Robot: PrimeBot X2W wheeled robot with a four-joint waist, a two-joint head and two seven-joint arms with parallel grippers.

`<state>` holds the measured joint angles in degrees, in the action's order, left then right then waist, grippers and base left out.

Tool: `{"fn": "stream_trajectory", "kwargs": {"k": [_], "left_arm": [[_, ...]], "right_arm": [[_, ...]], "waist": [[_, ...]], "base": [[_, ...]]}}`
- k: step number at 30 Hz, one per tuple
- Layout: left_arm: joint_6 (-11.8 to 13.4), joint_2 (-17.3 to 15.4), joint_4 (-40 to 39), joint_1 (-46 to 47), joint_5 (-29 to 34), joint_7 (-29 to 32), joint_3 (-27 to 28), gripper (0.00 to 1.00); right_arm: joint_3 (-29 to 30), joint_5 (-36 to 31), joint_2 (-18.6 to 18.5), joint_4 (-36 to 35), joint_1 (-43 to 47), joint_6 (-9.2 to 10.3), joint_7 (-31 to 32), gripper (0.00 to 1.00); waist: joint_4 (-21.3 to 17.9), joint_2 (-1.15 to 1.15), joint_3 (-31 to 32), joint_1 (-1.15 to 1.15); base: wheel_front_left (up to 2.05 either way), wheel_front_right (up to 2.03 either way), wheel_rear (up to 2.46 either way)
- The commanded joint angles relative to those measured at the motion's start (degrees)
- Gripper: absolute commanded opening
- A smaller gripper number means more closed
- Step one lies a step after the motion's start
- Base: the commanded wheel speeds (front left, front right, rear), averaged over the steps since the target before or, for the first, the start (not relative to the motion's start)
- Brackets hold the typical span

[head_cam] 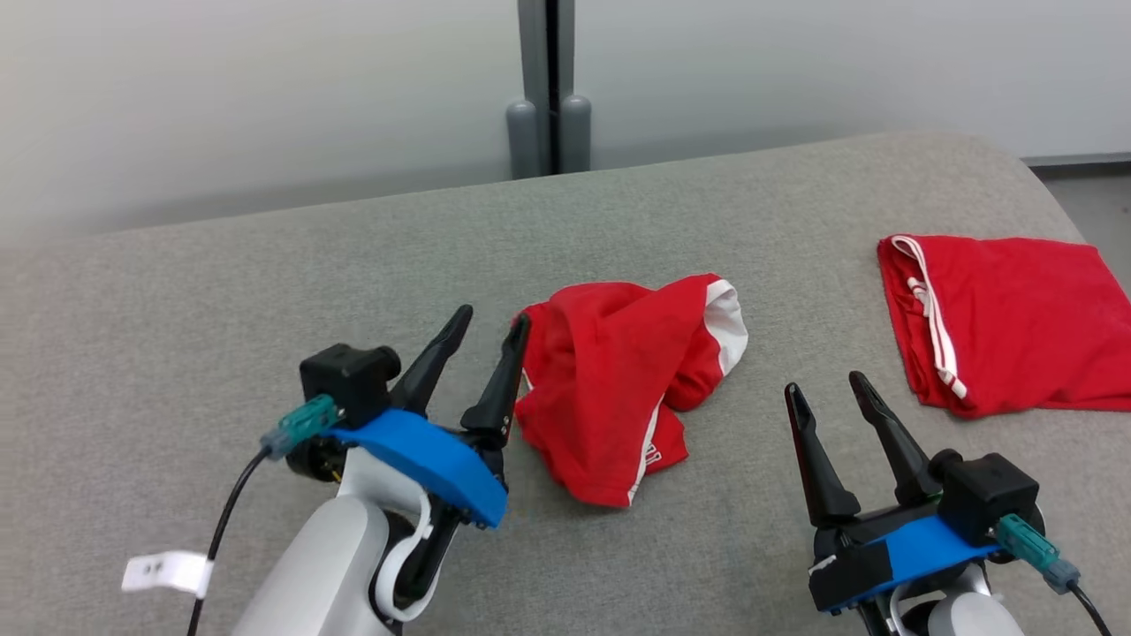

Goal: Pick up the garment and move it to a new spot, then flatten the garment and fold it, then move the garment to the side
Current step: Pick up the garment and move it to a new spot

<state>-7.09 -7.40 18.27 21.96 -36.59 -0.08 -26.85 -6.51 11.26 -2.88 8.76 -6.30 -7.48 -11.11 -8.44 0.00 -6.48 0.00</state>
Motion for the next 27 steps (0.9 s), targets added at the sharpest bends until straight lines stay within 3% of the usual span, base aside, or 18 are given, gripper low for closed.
{"fn": "stream_trajectory", "kwargs": {"k": [1, 6, 10, 19, 27], "left_arm": [[-0.27, -0.89, -0.32, -2.12, 0.48, -4.02, 0.79, 1.0], [-0.01, -2.26, -0.12, -6.45, 1.64, -12.31, 2.55, 1.0], [0.95, -2.95, -0.72, -8.89, 2.75, -14.47, 4.91, 1.0], [4.68, -4.28, -4.04, -16.0, 9.6, -15.13, 13.62, 1.0], [5.41, -3.58, -5.2, -22.03, 12.59, -15.15, 19.48, 1.0]], "right_arm": [[0.4, -0.57, -0.02, -0.29, 1.13, -0.02, 0.38, 1.0], [1.59, -0.94, -0.02, -1.11, 2.77, -0.03, 1.43, 1.0], [2.06, -1.01, -0.02, -1.7, 3.73, -0.02, 2.04, 1.0], [2.92, -0.73, -0.02, -2.68, 6.06, -0.02, 3.11, 1.0], [5.27, 0.17, -0.03, -1.82, 8.14, -0.03, 3.17, 1.0]], "waist": [[1.18, 0.0, 0.6, 0.0], [4.07, 0.0, 2.4, 0.0], [5.18, 0.0, 3.22, 0.0], [6.81, 0.0, 5.13, 0.0], [6.98, 0.0, 6.47, 0.0]], "base": [[0.0, 0.0, 0.0], [0.0, 0.0, 0.0], [0.0, 0.0, 0.0], [0.0, 0.0, 0.0], [0.0, 0.0, 0.0]]}}
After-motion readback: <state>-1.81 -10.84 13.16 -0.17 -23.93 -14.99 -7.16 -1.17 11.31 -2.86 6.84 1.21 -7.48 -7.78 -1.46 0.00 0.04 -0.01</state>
